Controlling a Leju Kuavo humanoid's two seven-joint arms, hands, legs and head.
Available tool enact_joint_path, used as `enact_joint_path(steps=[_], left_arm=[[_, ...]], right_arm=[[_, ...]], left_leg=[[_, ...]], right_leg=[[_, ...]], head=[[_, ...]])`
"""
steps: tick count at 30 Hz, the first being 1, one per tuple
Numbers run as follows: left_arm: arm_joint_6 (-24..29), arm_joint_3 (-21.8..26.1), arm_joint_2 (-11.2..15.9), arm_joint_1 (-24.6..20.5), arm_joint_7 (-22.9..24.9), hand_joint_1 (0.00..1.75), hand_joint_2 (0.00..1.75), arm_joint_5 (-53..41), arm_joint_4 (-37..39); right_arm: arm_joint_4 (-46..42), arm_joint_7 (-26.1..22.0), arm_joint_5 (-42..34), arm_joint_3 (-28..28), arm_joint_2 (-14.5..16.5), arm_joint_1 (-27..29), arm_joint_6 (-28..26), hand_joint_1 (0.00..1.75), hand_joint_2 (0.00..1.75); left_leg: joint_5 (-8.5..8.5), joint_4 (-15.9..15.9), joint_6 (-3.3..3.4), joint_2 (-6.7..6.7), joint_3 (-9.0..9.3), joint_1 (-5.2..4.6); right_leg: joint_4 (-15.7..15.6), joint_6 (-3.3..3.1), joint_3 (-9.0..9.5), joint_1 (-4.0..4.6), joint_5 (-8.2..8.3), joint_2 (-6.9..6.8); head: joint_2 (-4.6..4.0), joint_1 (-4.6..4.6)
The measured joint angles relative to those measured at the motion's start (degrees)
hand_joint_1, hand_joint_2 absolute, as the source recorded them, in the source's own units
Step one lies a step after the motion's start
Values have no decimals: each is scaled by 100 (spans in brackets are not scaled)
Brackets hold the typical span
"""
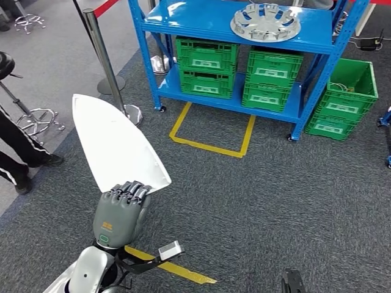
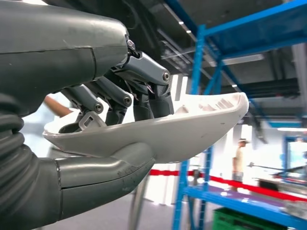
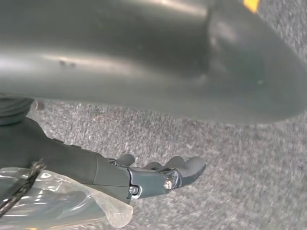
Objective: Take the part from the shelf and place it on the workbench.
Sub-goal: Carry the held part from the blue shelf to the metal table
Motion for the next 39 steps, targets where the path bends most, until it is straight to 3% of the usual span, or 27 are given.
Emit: enact_joint_path(steps=[2,3,5,7,9,11,13,15,17,18,19,20,22,24,26,27,28,29,31,32,33,34,35,37,39], left_arm=[[-17,-13,3,8,3,175,175,0,0],[-24,-18,4,13,5,175,175,0,0],[-27,-23,7,17,6,175,175,0,-1],[-27,-24,7,8,7,175,175,0,-5],[-28,-24,9,3,7,175,175,0,-8],[-31,-23,15,14,15,175,175,0,-14],[-30,-24,18,15,22,175,175,-1,-31],[-31,-25,9,13,22,175,175,-2,-44],[-34,-27,3,32,22,175,175,-2,-46],[-37,-27,4,43,22,175,175,-2,-46],[-38,-28,5,50,22,175,175,-2,-46],[-37,-28,4,53,22,175,175,-2,-46],[-24,-26,-5,58,7,175,175,-2,-47],[14,-3,-40,90,-72,175,175,-2,-50],[49,42,-99,154,-188,175,175,-2,-53],[60,67,-126,187,-232,175,175,-1,-54],[68,89,-149,206,-256,175,175,-1,-56],[73,108,-166,215,-267,175,175,0,-58],[80,132,-197,229,-274,175,175,-1,-61],[80,140,-212,242,-285,175,175,-1,-61],[80,150,-227,260,-304,175,175,-1,-61],[81,165,-245,277,-338,175,175,0,-61],[84,190,-267,296,-385,175,175,-1,-61],[93,260,-333,330,-495,175,175,-1,-64],[111,343,-405,371,-585,175,175,0,-74]], right_arm=[[-1,2,4,-2,1,17,-10,0,0],[-1,3,6,-2,1,19,-13,0,0],[-1,3,10,-3,1,4,-13,0,0],[-2,3,13,-4,4,-15,-13,0,0],[-3,3,17,-4,7,-24,-13,0,0],[-8,4,27,-4,11,-35,-13,0,0],[-19,3,40,-4,16,-51,-14,0,0],[-26,4,50,-2,16,-46,-14,0,0],[-27,9,57,-1,16,-12,-15,0,0],[-27,10,60,-2,16,1,-16,0,0],[-27,10,62,-3,16,7,-16,0,0],[-27,10,63,-3,16,5,-17,0,0],[-28,10,65,-3,16,-4,-21,0,0],[-29,17,68,-3,16,-2,-25,0,0],[-30,24,73,-3,20,5,-28,0,0],[-33,25,75,-4,25,3,-29,0,0],[-37,22,77,-5,30,-2,-28,0,0],[-40,20,78,-5,35,-4,-28,0,0],[-44,17,79,-7,36,14,-28,0,0],[-44,17,79,-7,36,26,-28,0,0],[-44,18,79,-7,36,32,-28,0,0],[-45,19,80,-7,37,30,-28,0,0],[-45,19,83,-6,37,23,-27,0,0],[-48,17,93,-7,38,10,-28,0,0],[-49,15,105,-7,38,4,-30,0,0]], left_leg=[[-284,664,-7,96,-237,5],[-275,717,6,108,-215,4],[14,121,78,187,180,-18],[201,-640,194,445,620,-91],[190,-895,270,564,731,-157],[234,-954,314,424,720,-150],[295,-1047,371,295,748,-107],[332,-1087,409,166,748,-83],[345,-1080,417,6,724,-83],[350,-1076,413,-78,719,-81],[355,-1070,406,-162,720,-76],[356,-1060,392,-244,723,-67],[349,-1014,342,-390,700,-53],[366,-976,267,-520,632,-43],[404,-974,193,-658,574,-30],[387,-947,165,-635,549,-35],[310,-833,138,-521,491,-44],[169,-596,114,-348,380,-50],[-202,177,61,-5,18,-30],[-319,518,40,62,-142,-11],[-334,684,27,93,-216,6],[-240,618,22,114,-174,17],[-63,336,26,153,-19,22],[247,-467,59,394,410,-12],[308,-882,129,576,614,-64]], right_leg=[[3,-10,-25,37,3,-172],[4,-13,-30,53,2,-254],[3,-21,-20,85,-4,-403],[0,-16,-9,117,-15,-530],[-6,9,-7,135,-22,-650],[-20,58,5,137,-41,-753],[134,112,-62,126,-185,-543],[761,148,-359,104,-516,-159],[1476,171,-727,90,-752,-10],[1589,179,-806,86,-716,3],[1462,187,-771,81,-563,12],[1120,192,-629,70,-325,49],[335,195,-274,23,9,336],[-5,167,-97,2,56,547],[-25,112,-76,8,63,445],[-39,77,-68,0,75,370],[-56,40,-57,-11,84,284],[-72,4,-45,-19,87,192],[-74,-40,-31,1,71,-5],[-73,-45,-28,10,62,-103],[-72,-44,-23,15,52,-196],[-72,-38,-13,17,42,-280],[-72,-28,4,17,28,-358],[-69,16,48,36,-11,-490],[-71,77,77,72,-48,-607]], head=[[0,-7],[0,-8],[0,-8],[0,-4],[0,-2],[0,-3],[0,13],[0,34],[0,36],[0,37],[0,41],[0,44],[0,48],[0,53],[0,56],[0,51],[0,26],[0,0],[0,-50],[0,-52],[0,-52],[0,-52],[0,-53],[0,-56],[1,-55]])
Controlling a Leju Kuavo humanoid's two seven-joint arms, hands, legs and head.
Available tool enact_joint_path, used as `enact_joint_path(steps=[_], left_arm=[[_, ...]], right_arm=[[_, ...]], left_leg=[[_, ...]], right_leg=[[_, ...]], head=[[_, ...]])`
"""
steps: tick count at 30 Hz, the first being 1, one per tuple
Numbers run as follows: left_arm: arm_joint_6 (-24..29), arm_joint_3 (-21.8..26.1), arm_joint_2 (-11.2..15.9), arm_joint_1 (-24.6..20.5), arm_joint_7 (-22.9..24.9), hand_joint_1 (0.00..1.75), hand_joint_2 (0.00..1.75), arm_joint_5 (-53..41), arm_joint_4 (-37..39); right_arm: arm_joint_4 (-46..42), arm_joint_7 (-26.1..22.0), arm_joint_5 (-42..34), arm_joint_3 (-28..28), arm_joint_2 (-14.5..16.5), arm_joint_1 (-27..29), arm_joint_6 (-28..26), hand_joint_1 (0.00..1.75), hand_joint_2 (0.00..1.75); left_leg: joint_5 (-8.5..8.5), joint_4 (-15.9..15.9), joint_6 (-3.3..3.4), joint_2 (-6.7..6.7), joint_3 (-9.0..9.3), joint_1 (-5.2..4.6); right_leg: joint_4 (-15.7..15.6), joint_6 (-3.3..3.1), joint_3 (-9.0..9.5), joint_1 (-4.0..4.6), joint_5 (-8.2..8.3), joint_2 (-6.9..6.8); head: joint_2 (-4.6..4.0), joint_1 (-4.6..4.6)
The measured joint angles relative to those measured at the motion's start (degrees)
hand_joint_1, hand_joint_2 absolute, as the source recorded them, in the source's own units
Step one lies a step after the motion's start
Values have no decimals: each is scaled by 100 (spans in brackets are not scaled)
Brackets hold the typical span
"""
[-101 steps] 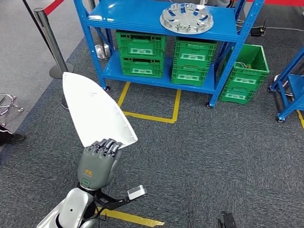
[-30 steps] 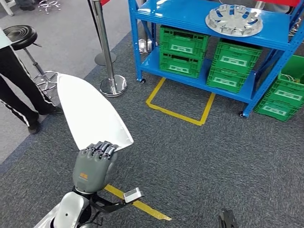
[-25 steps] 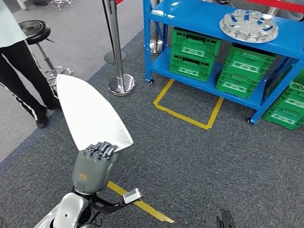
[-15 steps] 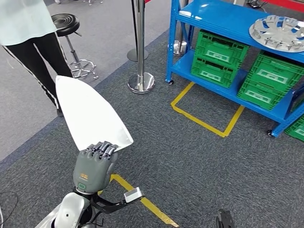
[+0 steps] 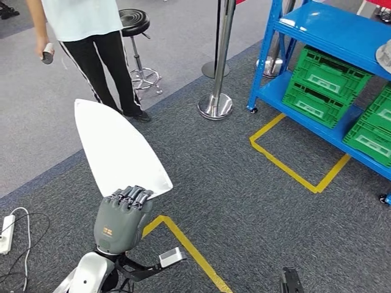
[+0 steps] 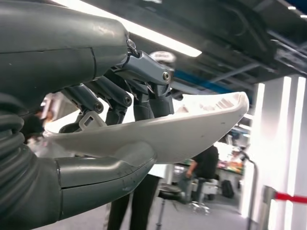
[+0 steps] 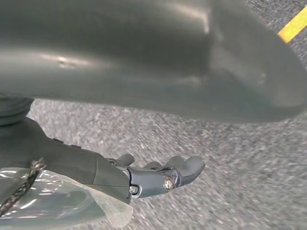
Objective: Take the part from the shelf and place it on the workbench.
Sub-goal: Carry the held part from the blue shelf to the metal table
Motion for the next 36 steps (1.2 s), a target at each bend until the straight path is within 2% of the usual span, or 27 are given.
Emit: enact_joint_path(steps=[2,3,4,6,7,8,9,10,11,12,13,14,15,16,18,20,22,24,25,26,27,28,30,31,33,34,36], left_arm=[[16,80,-46,67,-54,175,175,0,-13],[22,118,-61,106,-70,175,175,-1,-20],[23,148,-78,131,-79,175,175,-1,-27],[26,191,-122,152,-89,175,175,-1,-40],[27,204,-143,156,-94,175,175,-1,-43],[27,212,-155,167,-99,175,175,-1,-44],[27,219,-160,183,-105,175,175,-1,-44],[26,227,-161,195,-109,175,175,-1,-44],[26,234,-164,205,-111,175,175,-1,-44],[27,243,-168,209,-113,175,175,0,-44],[27,251,-176,209,-113,175,175,-1,-45],[27,257,-183,207,-113,175,175,-1,-46],[28,264,-192,208,-114,175,175,-2,-48],[29,272,-201,215,-114,175,175,-2,-49],[34,295,-218,247,-117,175,175,-1,-55],[39,321,-225,266,-122,175,175,0,-64],[41,337,-236,267,-128,175,175,0,-70],[39,348,-249,282,-142,175,175,1,-70],[37,355,-254,292,-153,175,175,3,-70],[34,362,-260,299,-167,175,175,4,-70],[32,372,-270,302,-182,175,175,7,-70],[30,383,-282,301,-191,175,175,8,-70],[24,398,-311,298,-205,175,175,9,-73],[21,403,-323,301,-209,175,175,9,-75],[19,421,-341,314,-215,175,175,9,-79],[21,434,-349,319,-216,175,175,9,-86],[22,456,-373,312,-219,175,175,9,-101]], right_arm=[[-1,-2,10,-1,1,-10,-1,0,0],[-3,-4,15,0,2,-19,-1,0,0],[-5,-7,19,0,3,-29,-1,0,0],[-8,-10,22,1,4,-31,-1,0,0],[-8,-10,22,1,4,-19,-1,0,0],[-8,-9,22,1,4,-3,-1,0,0],[-8,-8,22,0,4,11,-1,0,0],[-8,-8,22,0,4,18,-1,0,0],[-8,-8,23,0,4,19,-1,0,0],[-8,-8,23,-1,4,16,-1,0,0],[-8,-8,24,-1,3,11,-1,0,0],[-8,-8,24,-1,3,7,-2,0,0],[-8,-8,25,-1,2,7,-2,0,0],[-8,-7,27,-1,2,8,-2,0,0],[-8,-5,33,-1,13,5,0,0,0],[-11,-8,36,-1,25,-6,0,0,0],[-15,-9,38,-1,26,5,-2,0,0],[-15,-8,40,-2,26,21,-1,0,0],[-15,-8,42,-3,27,22,0,0,0],[-15,-8,43,-3,28,19,2,0,0],[-15,-8,45,-3,29,15,4,0,0],[-15,-8,46,-3,30,10,4,0,0],[-15,-8,47,-4,30,1,3,0,0],[-15,-8,47,-4,30,-3,2,0,0],[-16,-8,48,-5,31,-17,3,0,0],[-17,-8,48,-5,32,-26,3,0,0],[-21,-11,48,-5,33,-40,3,0,0]], left_leg=[[-23,-30,83,-86,-12,-26],[-14,-51,121,-154,-8,-21],[-1,-74,163,-221,-1,-11],[20,-104,229,-359,8,13],[20,-104,250,-436,5,10],[19,-103,258,-521,4,2],[17,-101,262,-608,7,-8],[16,-98,263,-698,15,-18],[15,-95,262,-788,28,-25],[12,-93,258,-876,42,-29],[8,-88,248,-954,50,-36],[5,-77,233,-1026,45,-36],[9,-70,206,-1090,28,-27],[20,-67,172,-1152,5,-13],[34,-62,103,-1228,-31,12],[-112,155,35,-964,-131,2],[-455,810,-39,-597,-437,21],[-684,1469,-97,-499,-768,66],[-643,1540,-115,-484,-808,84],[-497,1382,-125,-459,-731,96],[-278,1024,-126,-390,-546,103],[-115,630,-117,-243,-335,87],[24,80,-44,24,-59,28],[-9,10,4,78,-35,-5],[-9,-23,106,-50,-48,-19],[-2,-43,149,-127,-40,-14],[14,-78,228,-276,-19,9]], right_leg=[[-22,64,34,10,-22,-125],[-17,97,41,-1,-54,-89],[60,120,11,-16,-128,38],[603,142,-255,-38,-440,418],[1029,140,-472,-39,-626,540],[1430,139,-690,-37,-759,589],[1681,132,-850,-34,-788,605],[1689,119,-901,-31,-684,614],[1451,98,-837,-29,-468,642],[1036,70,-684,-27,-199,730],[631,40,-518,-32,3,869],[301,19,-365,-39,124,994],[121,5,-273,-39,162,1084],[77,-2,-234,-34,139,1100],[29,-32,-191,-31,156,975],[-27,-93,-139,-49,174,822],[-52,-136,-95,-43,158,653],[-50,-140,-70,-34,126,473],[-49,-133,-53,-34,107,386],[-49,-120,-28,-34,86,305],[-49,-103,9,-36,58,229],[-51,-79,46,-31,28,161],[-46,-12,95,4,-37,43],[-52,21,113,23,-60,-21],[-75,83,155,25,-97,-147],[-44,110,150,11,-148,-90],[352,139,-32,-12,-397,240]], head=[[0,7],[-1,14],[-1,24],[-1,73],[-1,95],[-1,111],[-1,115],[-1,114],[-1,114],[-1,115],[-1,112],[-1,108],[-1,106],[0,103],[0,108],[-1,78],[-1,46],[-1,44],[-1,43],[-1,43],[-1,42],[-1,42],[-1,41],[-1,52],[0,73],[0,86],[0,119]])
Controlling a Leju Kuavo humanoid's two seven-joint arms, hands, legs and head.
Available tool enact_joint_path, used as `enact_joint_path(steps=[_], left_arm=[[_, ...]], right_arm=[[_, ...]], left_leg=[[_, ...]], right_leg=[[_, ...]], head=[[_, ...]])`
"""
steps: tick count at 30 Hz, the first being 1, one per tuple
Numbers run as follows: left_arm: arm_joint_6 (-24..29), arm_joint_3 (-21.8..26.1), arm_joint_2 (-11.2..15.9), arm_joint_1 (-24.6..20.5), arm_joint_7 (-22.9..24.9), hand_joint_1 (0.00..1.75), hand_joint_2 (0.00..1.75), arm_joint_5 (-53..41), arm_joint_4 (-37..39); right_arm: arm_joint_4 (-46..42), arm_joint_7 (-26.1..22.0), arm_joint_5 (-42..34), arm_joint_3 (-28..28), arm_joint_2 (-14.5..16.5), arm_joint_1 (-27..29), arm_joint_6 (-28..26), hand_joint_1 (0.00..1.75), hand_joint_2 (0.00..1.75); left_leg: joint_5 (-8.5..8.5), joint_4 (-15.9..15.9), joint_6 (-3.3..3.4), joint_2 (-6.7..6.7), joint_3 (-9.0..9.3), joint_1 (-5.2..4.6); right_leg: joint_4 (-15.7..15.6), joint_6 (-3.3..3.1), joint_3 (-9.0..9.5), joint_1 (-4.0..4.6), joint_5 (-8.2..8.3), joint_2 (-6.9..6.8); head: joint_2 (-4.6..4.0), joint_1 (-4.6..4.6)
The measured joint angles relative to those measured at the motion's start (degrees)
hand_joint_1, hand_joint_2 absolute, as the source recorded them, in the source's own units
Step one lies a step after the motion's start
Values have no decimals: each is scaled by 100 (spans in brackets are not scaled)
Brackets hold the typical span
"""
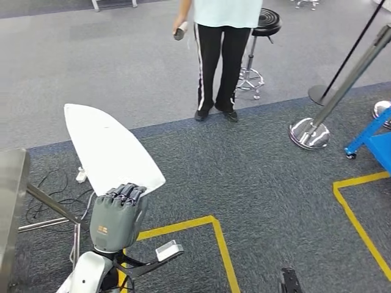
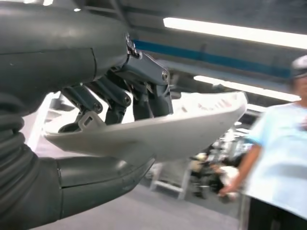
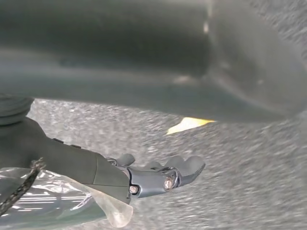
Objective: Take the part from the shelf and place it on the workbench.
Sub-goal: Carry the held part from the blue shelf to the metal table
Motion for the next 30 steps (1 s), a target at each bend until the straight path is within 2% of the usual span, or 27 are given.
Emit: enact_joint_path(steps=[1,2,3,4,5,6,7,8,9,10,12,13,15,17,18,19,20,21,23,24,25,26,30], left_arm=[[0,5,-12,-3,-2,175,175,0,-4],[-2,9,-22,-4,-3,175,175,0,-4],[-2,11,-30,1,-5,175,175,0,-4],[-3,14,-32,7,-8,175,175,1,-4],[-3,17,-33,11,-15,175,175,2,-4],[-3,22,-37,13,-28,175,175,4,-4],[-3,27,-44,15,-46,175,175,11,-4],[-5,32,-55,13,-66,175,175,21,-4],[-7,38,-67,13,-88,175,175,31,-4],[-11,44,-77,17,-109,175,175,42,-4],[-16,57,-91,30,-144,175,175,62,-4],[-19,66,-96,40,-157,175,175,73,-4],[-20,87,-107,40,-177,175,175,99,-4],[-27,101,-120,32,-201,175,175,135,-4],[-34,108,-126,38,-212,175,175,160,-4],[-42,119,-129,52,-222,175,175,188,-4],[-49,130,-130,66,-230,175,175,207,-4],[-53,142,-131,77,-235,175,175,221,-4],[-54,157,-136,83,-249,175,175,256,-5],[-53,163,-144,83,-261,175,175,287,-7],[-53,169,-154,86,-279,175,175,325,-11],[-53,173,-164,92,-301,175,175,376,-15],[-70,204,-205,124,-402,175,175,633,-31]], right_arm=[[-1,0,0,0,0,4,0,0,0],[-1,1,0,0,0,18,0,0,0],[0,3,0,0,0,35,1,0,0],[-1,5,0,0,0,48,1,0,0],[-1,5,0,0,0,53,1,0,0],[-2,4,1,0,0,51,1,0,0],[-3,4,2,-1,-1,46,1,0,0],[-4,3,4,-2,-1,42,1,0,0],[-4,5,8,-3,-2,37,2,0,0],[-4,5,15,-5,-2,37,3,0,0],[-4,9,29,-7,-2,35,4,0,0],[-4,8,38,-9,3,28,5,0,0],[-10,6,51,-25,12,8,5,0,0],[-16,4,62,-49,15,11,2,0,0],[-17,4,66,-61,15,19,1,0,0],[-17,3,71,-72,15,25,0,0,0],[-17,1,77,-80,15,26,-1,0,0],[-17,-4,81,-87,16,22,-1,0,0],[-17,-12,85,-93,21,9,0,0,0],[-17,-16,84,-97,24,3,3,0,0],[-17,-18,83,-103,26,0,8,0,0],[-17,-20,82,-111,26,0,17,0,0],[-17,-27,82,-150,26,6,80,0,0]], left_leg=[[-3,-1,24,-74,2,-2],[-6,0,40,-161,2,-8],[-9,1,48,-255,6,-15],[-12,3,51,-347,13,-23],[-16,4,53,-438,26,-29],[-22,5,48,-525,45,-31],[-31,8,38,-605,61,-27],[-42,22,21,-679,65,-33],[-46,35,-4,-750,54,-29],[-44,45,-34,-814,29,-19],[-14,32,-105,-939,-11,7],[-16,37,-137,-941,-25,12],[-159,255,-198,-697,-129,0],[-496,895,-250,-343,-424,6],[-635,1250,-271,-261,-594,21],[-699,1498,-284,-222,-711,33],[-657,1561,-288,-207,-738,41],[-515,1408,-279,-202,-656,43],[-154,690,-221,-182,-267,22],[-57,347,-184,-168,-86,5],[-20,115,-157,-155,32,-8],[-47,21,-155,-147,77,-16],[-59,-18,-174,-153,77,-31]], right_leg=[[398,-3,-196,-2,-180,197],[846,-8,-441,-1,-340,306],[1213,-16,-669,1,-426,355],[1378,-28,-816,3,-389,369],[1308,-43,-857,6,-232,379],[997,-63,-778,8,24,414],[581,-84,-642,6,290,527],[196,-103,-500,-6,483,670],[-85,-114,-376,-14,590,796],[-217,-123,-311,-16,608,880],[-257,-139,-260,-2,583,826],[-280,-163,-248,-7,595,755],[-336,-215,-203,-22,617,603],[-362,-257,-164,-12,608,460],[-360,-270,-156,0,595,393],[-357,-277,-151,10,585,339],[-355,-278,-146,16,576,296],[-354,-274,-137,19,567,268],[-352,-252,-104,26,543,240],[-349,-233,-95,33,530,233],[-341,-217,-96,42,517,227],[-335,-215,-104,51,507,224],[-345,-215,-108,39,506,212]], head=[[-1,21],[-1,35],[-1,45],[-1,46],[-1,46],[-1,46],[-1,49],[-1,48],[0,49],[0,48],[1,49],[1,48],[0,15],[-1,-23],[-1,-28],[-1,-28],[-1,-30],[-1,-31],[-1,-30],[-1,-30],[-1,-26],[-1,-22],[-1,-19]])
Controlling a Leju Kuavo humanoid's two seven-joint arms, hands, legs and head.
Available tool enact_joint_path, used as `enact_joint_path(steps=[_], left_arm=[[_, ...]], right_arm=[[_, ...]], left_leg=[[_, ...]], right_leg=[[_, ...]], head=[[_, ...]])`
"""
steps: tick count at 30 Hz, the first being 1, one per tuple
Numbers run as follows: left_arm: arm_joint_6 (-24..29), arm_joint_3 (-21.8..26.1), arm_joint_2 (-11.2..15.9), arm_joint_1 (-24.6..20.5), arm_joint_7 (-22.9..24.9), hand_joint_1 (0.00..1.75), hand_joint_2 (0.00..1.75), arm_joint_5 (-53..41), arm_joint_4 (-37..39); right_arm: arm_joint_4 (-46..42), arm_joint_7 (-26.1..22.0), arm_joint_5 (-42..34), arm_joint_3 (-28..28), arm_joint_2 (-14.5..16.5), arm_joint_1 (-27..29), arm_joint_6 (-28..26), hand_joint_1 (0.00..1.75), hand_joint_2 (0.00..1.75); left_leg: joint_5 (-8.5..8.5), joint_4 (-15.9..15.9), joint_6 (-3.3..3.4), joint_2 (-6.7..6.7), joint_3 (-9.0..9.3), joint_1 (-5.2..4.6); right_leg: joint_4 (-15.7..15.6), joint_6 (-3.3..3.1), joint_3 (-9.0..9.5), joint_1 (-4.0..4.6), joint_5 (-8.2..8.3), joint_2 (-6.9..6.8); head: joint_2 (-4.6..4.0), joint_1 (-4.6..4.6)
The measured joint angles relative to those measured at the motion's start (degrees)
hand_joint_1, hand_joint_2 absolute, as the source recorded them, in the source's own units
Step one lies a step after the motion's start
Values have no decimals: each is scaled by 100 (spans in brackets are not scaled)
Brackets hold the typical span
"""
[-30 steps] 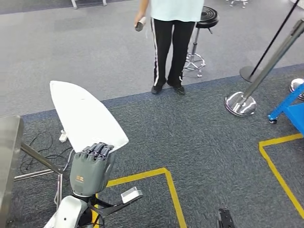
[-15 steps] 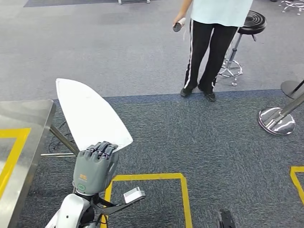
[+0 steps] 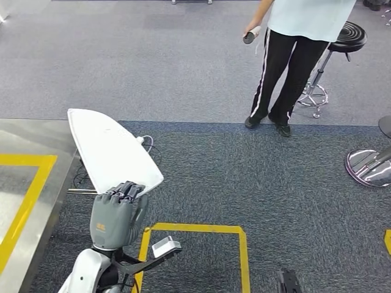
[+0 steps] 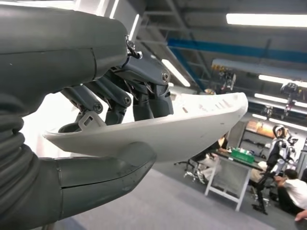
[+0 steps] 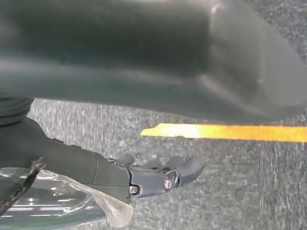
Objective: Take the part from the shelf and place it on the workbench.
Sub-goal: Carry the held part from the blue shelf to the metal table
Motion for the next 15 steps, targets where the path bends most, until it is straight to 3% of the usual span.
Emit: enact_joint_path(steps=[15], left_arm=[[-46,91,-65,54,-59,175,175,241,-19]], right_arm=[[0,-4,5,-101,3,9,16,0,0]], left_leg=[[-7,4,63,1,4,-19]], right_leg=[[-51,72,21,-17,26,1]], head=[[0,-5]])
